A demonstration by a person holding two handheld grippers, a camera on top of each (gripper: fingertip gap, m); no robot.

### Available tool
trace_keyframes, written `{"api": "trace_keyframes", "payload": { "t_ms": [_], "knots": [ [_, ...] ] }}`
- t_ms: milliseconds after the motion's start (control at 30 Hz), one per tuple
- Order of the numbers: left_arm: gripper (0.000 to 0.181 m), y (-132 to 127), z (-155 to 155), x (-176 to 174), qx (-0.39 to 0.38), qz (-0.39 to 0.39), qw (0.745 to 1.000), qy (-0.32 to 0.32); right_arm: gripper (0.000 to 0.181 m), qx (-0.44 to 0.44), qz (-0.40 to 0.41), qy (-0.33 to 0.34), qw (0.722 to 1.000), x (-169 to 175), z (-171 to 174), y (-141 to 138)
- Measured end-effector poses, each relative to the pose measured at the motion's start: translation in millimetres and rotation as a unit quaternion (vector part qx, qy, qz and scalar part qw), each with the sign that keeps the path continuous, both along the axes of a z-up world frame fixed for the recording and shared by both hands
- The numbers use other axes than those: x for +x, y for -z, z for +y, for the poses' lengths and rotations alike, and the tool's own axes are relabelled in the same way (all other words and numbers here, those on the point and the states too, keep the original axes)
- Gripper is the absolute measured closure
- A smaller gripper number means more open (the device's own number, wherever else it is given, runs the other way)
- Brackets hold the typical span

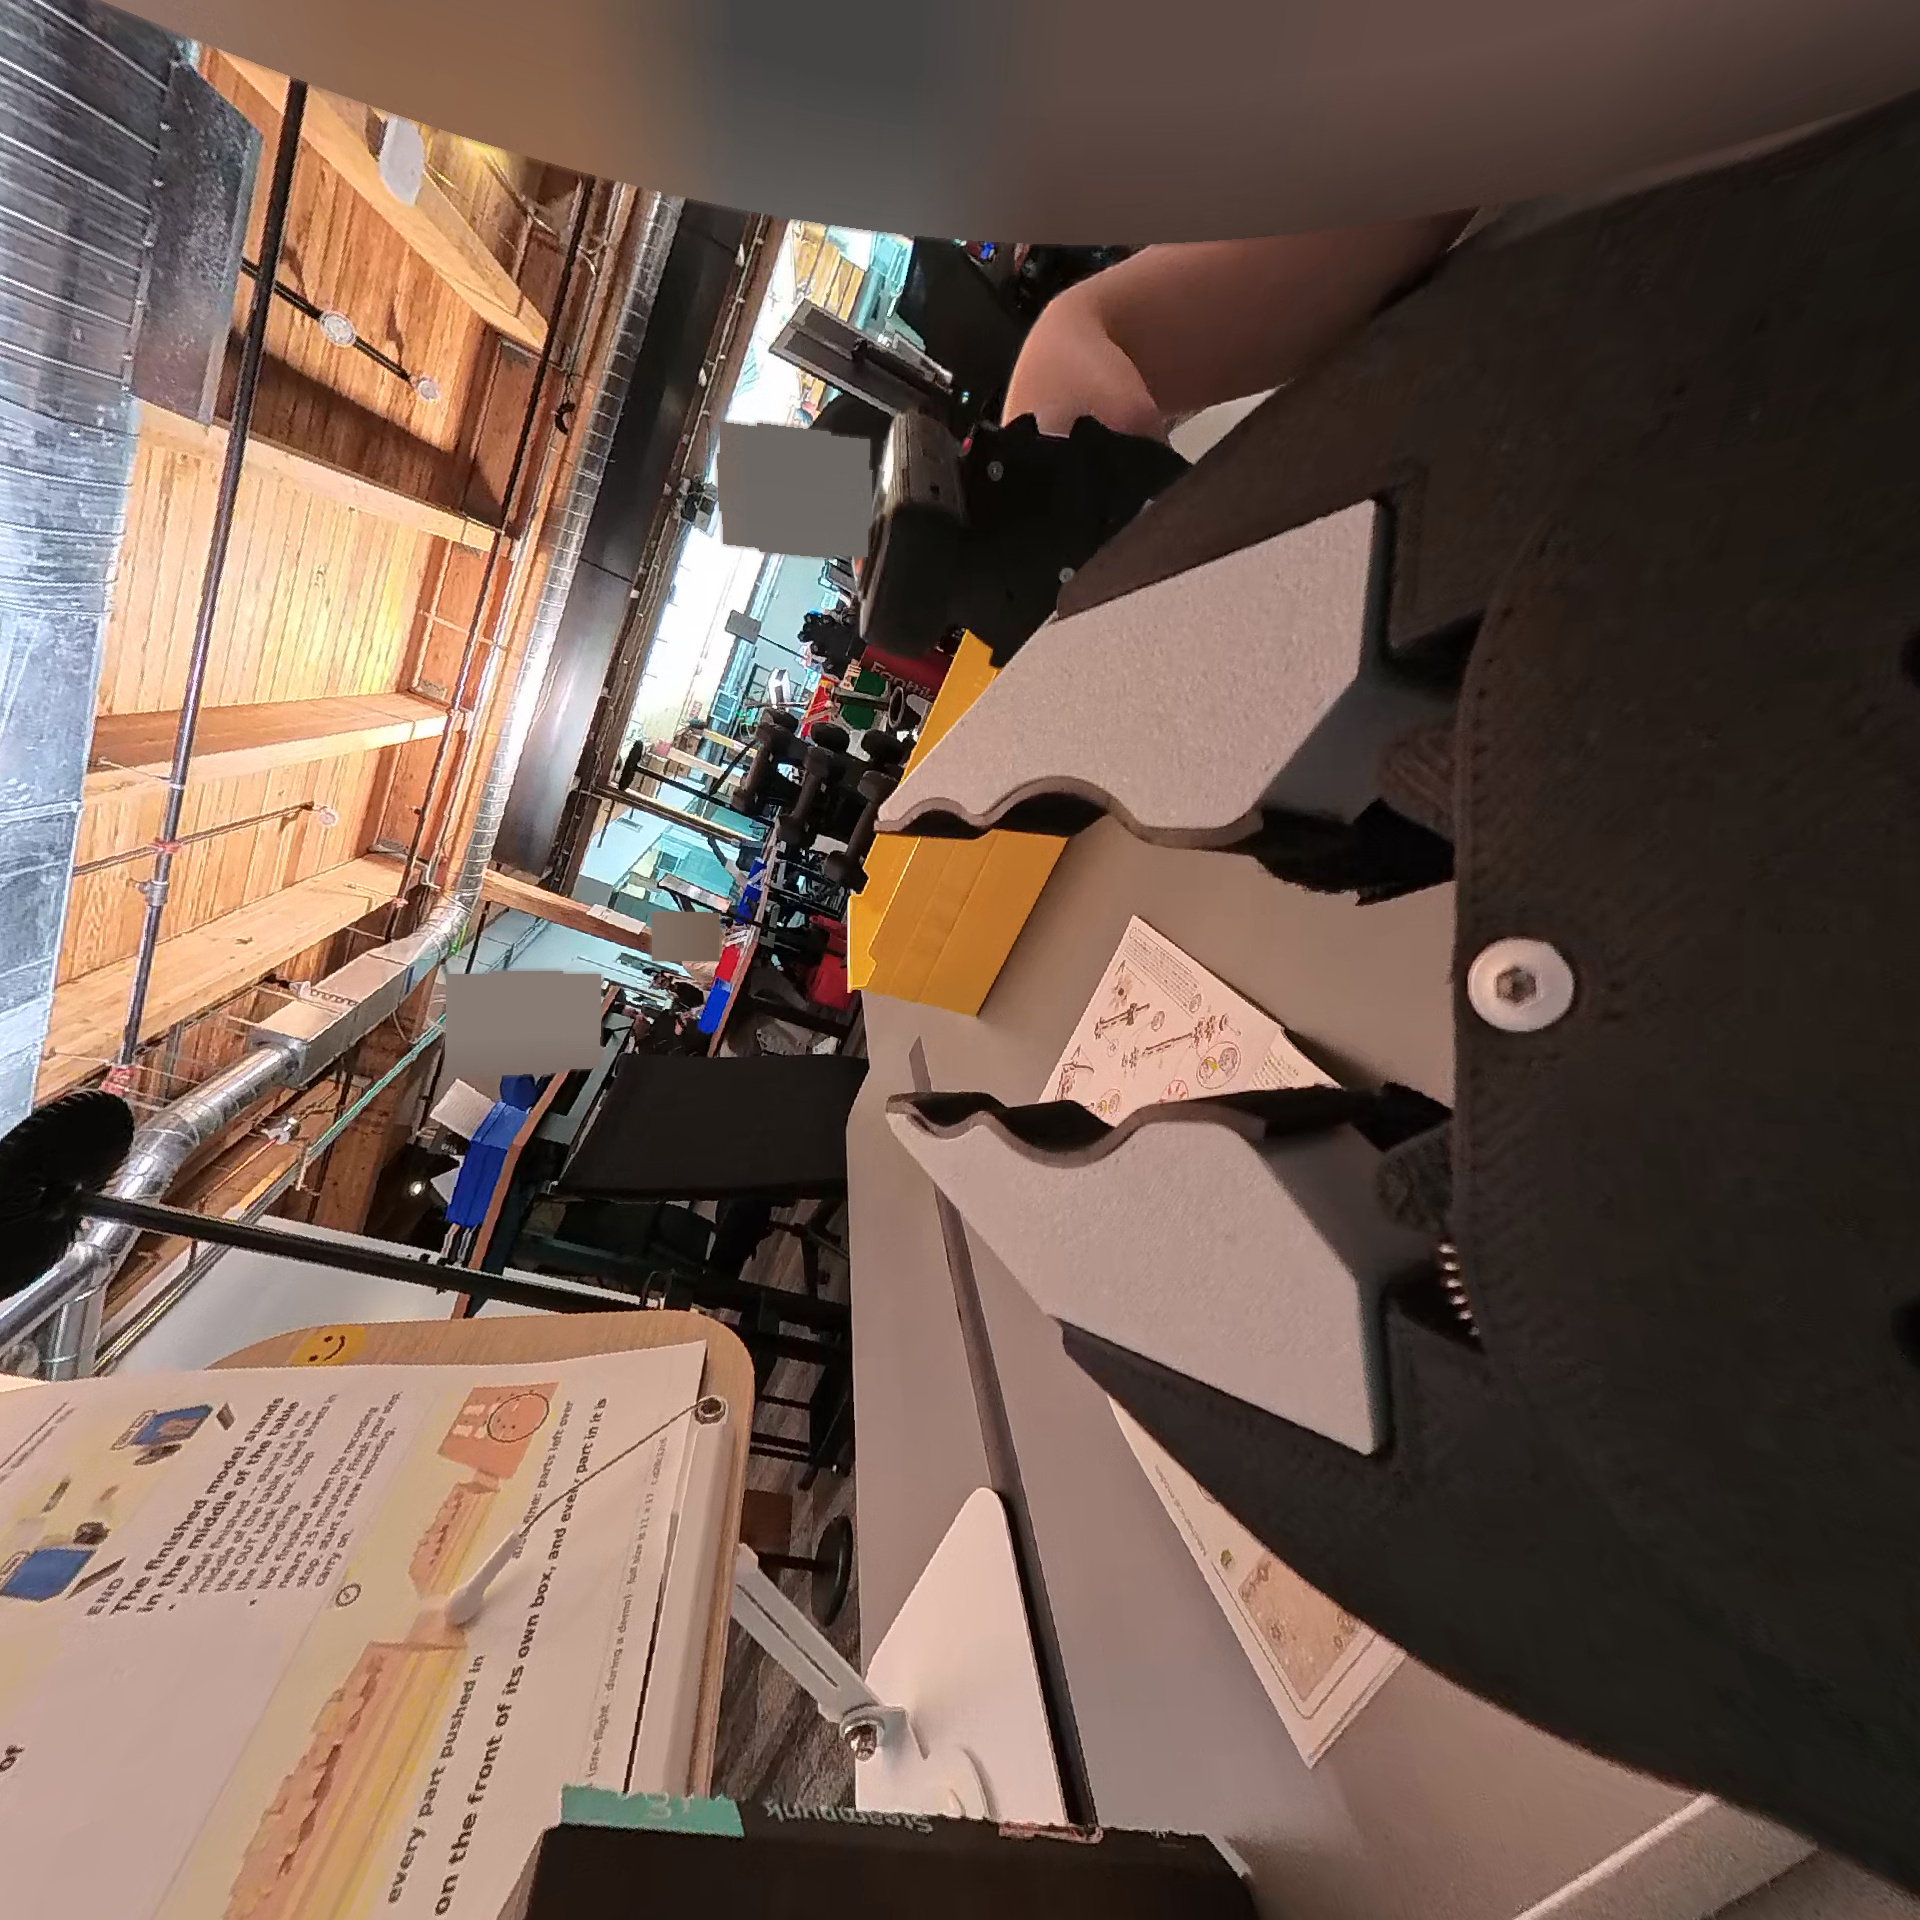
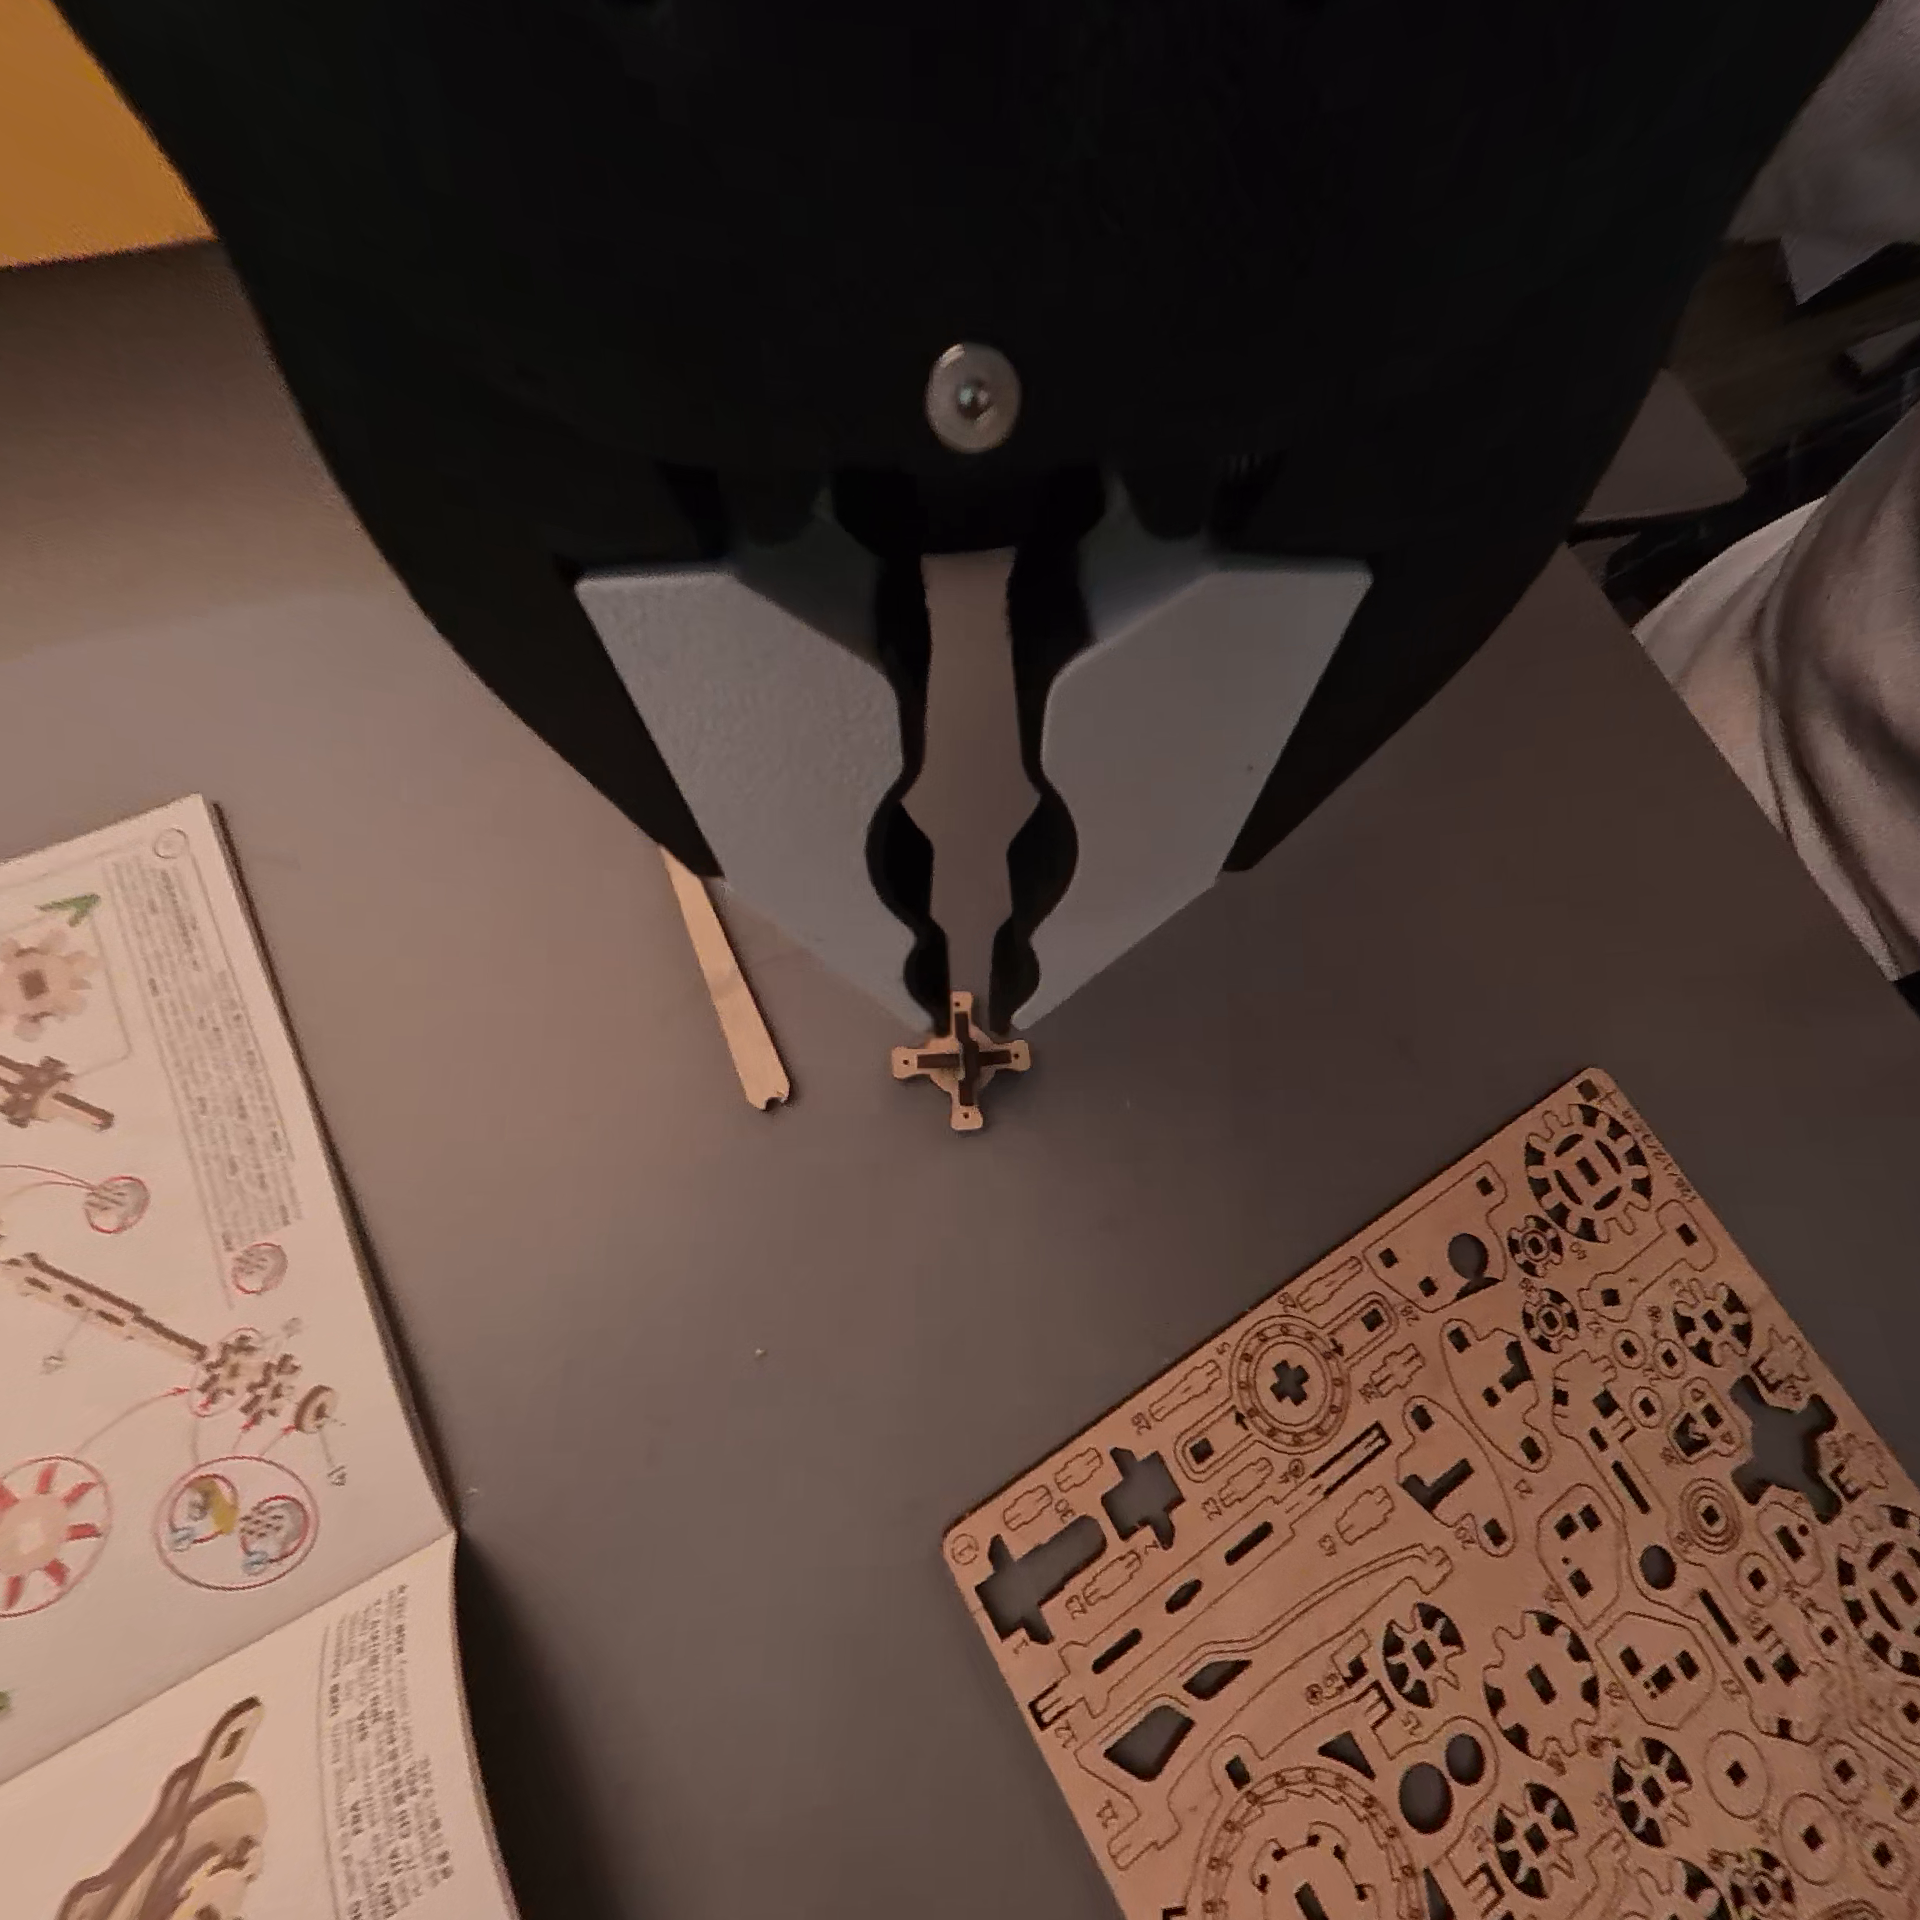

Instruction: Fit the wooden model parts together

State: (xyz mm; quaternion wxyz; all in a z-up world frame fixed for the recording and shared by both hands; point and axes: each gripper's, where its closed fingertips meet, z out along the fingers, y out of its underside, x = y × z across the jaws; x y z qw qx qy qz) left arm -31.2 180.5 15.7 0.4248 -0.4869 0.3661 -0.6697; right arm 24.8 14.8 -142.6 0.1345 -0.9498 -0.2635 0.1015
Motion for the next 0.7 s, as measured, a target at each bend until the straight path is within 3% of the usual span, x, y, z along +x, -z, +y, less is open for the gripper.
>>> {"api": "trace_keyframes", "payload": {
  "t_ms": [700],
  "knots": [
    [0.134,7,-15,7,0.016,0.019,0.999,0.031,0.176,0.022,-0.008,-0.027,0.999,-2,1,6]
  ]
}}
